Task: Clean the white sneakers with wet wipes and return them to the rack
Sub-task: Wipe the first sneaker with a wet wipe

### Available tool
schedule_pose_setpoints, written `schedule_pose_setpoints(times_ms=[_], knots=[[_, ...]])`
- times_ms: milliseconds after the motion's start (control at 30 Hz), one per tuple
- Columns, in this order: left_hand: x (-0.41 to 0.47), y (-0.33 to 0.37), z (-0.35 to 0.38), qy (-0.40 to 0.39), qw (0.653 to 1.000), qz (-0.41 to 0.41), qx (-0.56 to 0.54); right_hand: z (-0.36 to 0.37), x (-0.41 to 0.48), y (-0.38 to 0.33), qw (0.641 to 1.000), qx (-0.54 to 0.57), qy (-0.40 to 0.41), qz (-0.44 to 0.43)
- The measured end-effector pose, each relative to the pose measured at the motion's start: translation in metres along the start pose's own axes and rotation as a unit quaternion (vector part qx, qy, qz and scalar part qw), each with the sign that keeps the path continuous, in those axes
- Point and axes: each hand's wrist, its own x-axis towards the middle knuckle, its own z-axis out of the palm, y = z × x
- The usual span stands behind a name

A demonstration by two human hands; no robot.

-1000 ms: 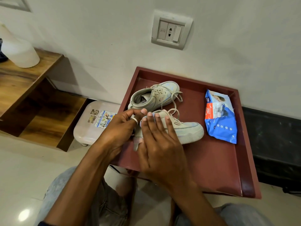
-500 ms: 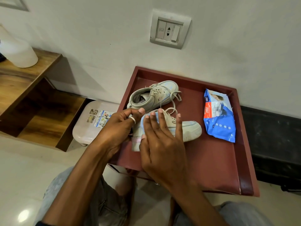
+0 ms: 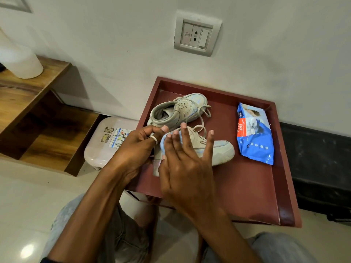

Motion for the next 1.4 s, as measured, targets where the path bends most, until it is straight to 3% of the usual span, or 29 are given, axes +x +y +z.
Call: schedule_pose_setpoints(times_ms=[67, 200, 267, 500, 567, 733, 833, 933, 1067, 1300, 1400], knots=[[0.000, 0.000, 0.000, 0.000, 1.000, -0.004, 0.002, 0.001, 0.002, 0.011, 1.000, -0.017, -0.002, 0.007], [0.001, 0.000, -0.001, 0.001, 1.000, -0.008, 0.030, 0.002, 0.014, 0.043, 0.982, 0.060, -0.014, 0.178], [0.001, 0.001, 0.000, 0.000, 1.000, -0.005, 0.029, 0.003, 0.018, 0.043, 0.972, 0.081, -0.014, 0.218], [-0.001, 0.002, -0.002, 0.010, 1.000, -0.011, 0.005, -0.002, 0.000, -0.002, 1.000, -0.006, -0.009, -0.012], [-0.001, 0.003, 0.000, 0.009, 1.000, -0.010, 0.015, -0.002, 0.003, 0.014, 1.000, -0.017, -0.005, -0.003], [-0.002, 0.005, 0.002, -0.001, 1.000, -0.009, 0.024, -0.004, 0.015, 0.047, 0.972, 0.133, 0.013, 0.195], [-0.001, 0.004, 0.004, -0.008, 1.000, -0.012, 0.007, -0.008, 0.013, 0.022, 0.987, 0.094, 0.046, 0.122], [-0.001, 0.004, 0.003, 0.000, 1.000, -0.020, -0.024, -0.007, 0.001, -0.013, 0.999, 0.020, 0.028, 0.032], [-0.002, 0.005, -0.002, -0.007, 0.998, -0.031, -0.047, 0.002, -0.008, -0.018, 0.999, -0.036, 0.027, -0.010], [-0.002, 0.007, -0.003, -0.014, 0.999, -0.046, -0.018, -0.002, -0.008, -0.014, 0.997, -0.069, 0.032, -0.032], [-0.001, 0.006, -0.001, -0.006, 0.998, -0.057, -0.008, -0.012, 0.001, 0.007, 0.996, -0.074, 0.017, 0.042]])
